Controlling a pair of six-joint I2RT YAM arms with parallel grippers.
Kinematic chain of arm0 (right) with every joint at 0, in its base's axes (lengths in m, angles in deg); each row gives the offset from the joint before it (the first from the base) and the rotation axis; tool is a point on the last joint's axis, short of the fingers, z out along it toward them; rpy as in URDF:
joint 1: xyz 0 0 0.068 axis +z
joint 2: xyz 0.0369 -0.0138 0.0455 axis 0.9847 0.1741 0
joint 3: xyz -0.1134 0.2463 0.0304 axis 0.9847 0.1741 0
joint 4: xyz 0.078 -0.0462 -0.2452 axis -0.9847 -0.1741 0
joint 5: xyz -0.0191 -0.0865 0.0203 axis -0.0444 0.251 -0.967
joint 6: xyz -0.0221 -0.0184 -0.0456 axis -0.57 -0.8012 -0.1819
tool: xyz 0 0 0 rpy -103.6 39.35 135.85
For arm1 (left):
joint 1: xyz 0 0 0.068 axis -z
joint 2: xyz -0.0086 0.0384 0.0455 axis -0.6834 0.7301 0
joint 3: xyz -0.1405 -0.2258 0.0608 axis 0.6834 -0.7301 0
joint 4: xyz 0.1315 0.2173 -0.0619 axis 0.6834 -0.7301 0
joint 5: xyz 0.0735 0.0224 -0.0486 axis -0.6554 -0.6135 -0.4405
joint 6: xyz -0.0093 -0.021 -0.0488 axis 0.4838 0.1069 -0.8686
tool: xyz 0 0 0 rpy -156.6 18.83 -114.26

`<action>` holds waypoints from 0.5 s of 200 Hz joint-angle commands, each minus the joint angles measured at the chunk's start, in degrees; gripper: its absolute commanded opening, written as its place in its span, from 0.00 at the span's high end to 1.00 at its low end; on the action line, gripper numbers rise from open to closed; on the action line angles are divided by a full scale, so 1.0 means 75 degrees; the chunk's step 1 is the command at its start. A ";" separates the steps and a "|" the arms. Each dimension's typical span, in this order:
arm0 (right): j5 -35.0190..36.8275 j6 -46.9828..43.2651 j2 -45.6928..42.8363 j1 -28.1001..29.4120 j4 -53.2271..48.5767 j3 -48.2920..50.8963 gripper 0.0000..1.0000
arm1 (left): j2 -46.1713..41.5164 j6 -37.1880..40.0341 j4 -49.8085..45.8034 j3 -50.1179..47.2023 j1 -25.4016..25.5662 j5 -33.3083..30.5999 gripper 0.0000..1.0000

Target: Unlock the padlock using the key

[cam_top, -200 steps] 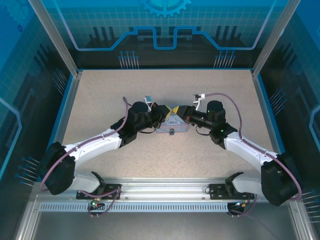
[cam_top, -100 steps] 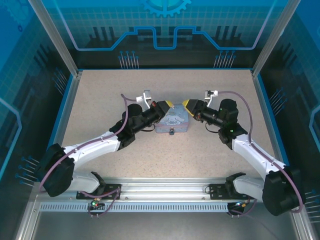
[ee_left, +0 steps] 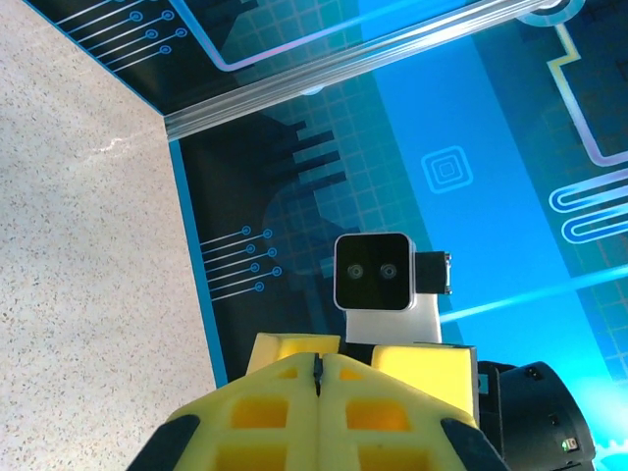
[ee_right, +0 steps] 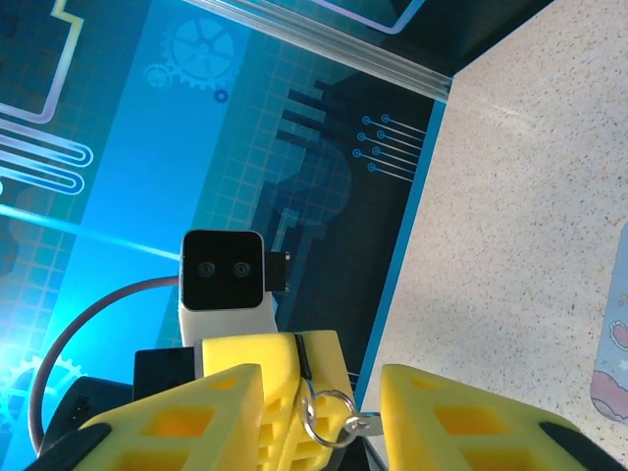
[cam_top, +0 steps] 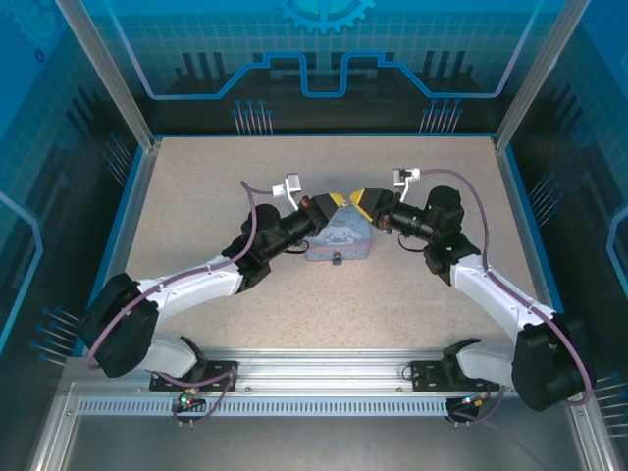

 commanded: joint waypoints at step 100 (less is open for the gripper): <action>-0.0914 -0.0251 0.0199 0.0147 0.0292 -0.0163 0.77 | 0.0320 -0.0004 0.0468 0.0296 0.0028 0.0397 1.00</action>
